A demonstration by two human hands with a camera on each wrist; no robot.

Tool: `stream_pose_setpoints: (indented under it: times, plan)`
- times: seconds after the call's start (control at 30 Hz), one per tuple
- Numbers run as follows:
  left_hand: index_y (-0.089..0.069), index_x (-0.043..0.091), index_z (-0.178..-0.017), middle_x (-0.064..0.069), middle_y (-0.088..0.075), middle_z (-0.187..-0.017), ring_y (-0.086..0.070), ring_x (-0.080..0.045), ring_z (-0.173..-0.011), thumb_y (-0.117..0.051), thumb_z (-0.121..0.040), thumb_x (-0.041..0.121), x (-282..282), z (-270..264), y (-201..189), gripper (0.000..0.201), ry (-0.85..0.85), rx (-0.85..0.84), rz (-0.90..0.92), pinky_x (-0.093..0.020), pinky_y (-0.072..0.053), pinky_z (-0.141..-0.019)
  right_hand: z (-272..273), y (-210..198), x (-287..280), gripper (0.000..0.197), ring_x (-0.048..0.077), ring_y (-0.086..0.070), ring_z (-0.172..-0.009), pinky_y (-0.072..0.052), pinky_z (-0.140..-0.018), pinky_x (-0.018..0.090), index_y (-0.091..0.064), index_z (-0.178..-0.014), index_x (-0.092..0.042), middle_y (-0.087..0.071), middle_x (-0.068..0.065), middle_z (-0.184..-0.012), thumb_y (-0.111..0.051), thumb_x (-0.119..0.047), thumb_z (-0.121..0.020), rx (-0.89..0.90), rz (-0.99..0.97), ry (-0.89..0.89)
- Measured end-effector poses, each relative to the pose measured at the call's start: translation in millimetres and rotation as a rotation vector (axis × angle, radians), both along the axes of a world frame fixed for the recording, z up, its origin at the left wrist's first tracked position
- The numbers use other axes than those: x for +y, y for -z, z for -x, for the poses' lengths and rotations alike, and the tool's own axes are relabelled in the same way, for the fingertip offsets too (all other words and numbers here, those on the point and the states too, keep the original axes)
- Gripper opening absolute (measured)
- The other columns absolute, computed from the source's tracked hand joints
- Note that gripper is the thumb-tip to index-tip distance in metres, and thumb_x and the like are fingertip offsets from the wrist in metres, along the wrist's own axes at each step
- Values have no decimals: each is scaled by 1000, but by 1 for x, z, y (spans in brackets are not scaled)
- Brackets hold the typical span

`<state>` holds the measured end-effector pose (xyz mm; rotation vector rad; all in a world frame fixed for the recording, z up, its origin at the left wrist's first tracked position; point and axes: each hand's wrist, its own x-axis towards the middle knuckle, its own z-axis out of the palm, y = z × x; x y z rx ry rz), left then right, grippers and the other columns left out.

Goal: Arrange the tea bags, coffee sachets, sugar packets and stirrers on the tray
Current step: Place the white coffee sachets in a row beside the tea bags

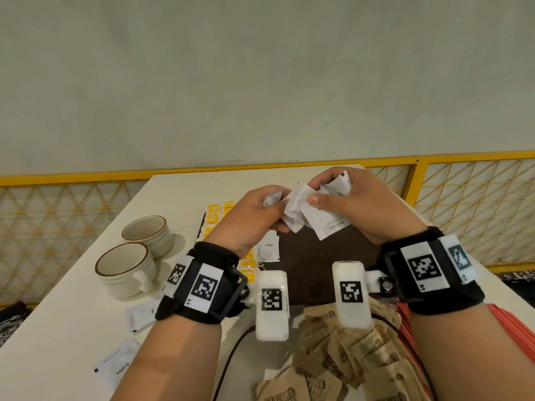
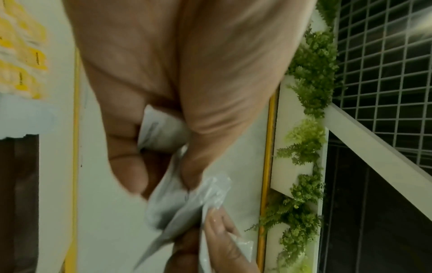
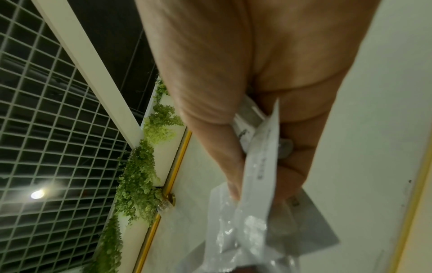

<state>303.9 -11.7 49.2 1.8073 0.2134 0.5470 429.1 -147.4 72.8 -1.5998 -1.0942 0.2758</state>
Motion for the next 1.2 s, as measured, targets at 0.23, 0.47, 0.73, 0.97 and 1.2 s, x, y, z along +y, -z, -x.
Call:
stream_pose_setpoints:
  times: [0.23, 0.47, 0.73, 0.97, 1.2]
  plan:
    - [-64, 14, -92, -4, -62, -80, -58, -15, -72, -48, -96, 3, 11, 10, -6, 20, -151, -137, 275, -23, -50, -63, -16, -2, -14, 15, 7, -67, -81, -53, -65, 15, -70, -90, -24, -70, -4, -98, -72, -12, -82, 11, 21, 87]
    - [-58, 14, -97, -3, -44, -67, -43, -14, -55, -36, -94, 5, 6, 1, -6, 24, -134, -66, 605, -27, -46, -53, 2, -3, -5, 19, 5, -67, -81, -53, -70, 15, -72, -95, -25, -72, -10, -93, -73, -11, -81, -26, 67, -85]
    - [-64, 12, -86, 1, -38, -61, -31, -10, -46, -50, -83, 57, 11, 3, -2, 48, 300, 50, 920, -22, -28, -47, 11, -11, -11, 37, 4, -62, -73, -49, -68, 14, -66, -116, -33, -68, -7, -83, -69, -14, -85, -137, 24, -111]
    - [-54, 13, -102, -2, -37, -64, -27, -10, -44, -42, -95, 48, -3, -1, 0, 37, 188, 188, 616, -19, -25, -41, 14, -10, -7, 27, -5, -63, -86, -47, -70, 10, -71, -106, -31, -69, -20, -99, -71, -17, -83, -240, 117, -99]
    - [-52, 9, -98, -2, -44, -60, -33, -10, -43, -42, -93, 52, -2, -1, 0, 45, 163, 153, 615, -20, -28, -40, 18, -10, -7, 9, -5, -59, -70, -42, -61, 5, -72, -88, -21, -70, -8, -83, -72, -15, -82, -276, 121, -98]
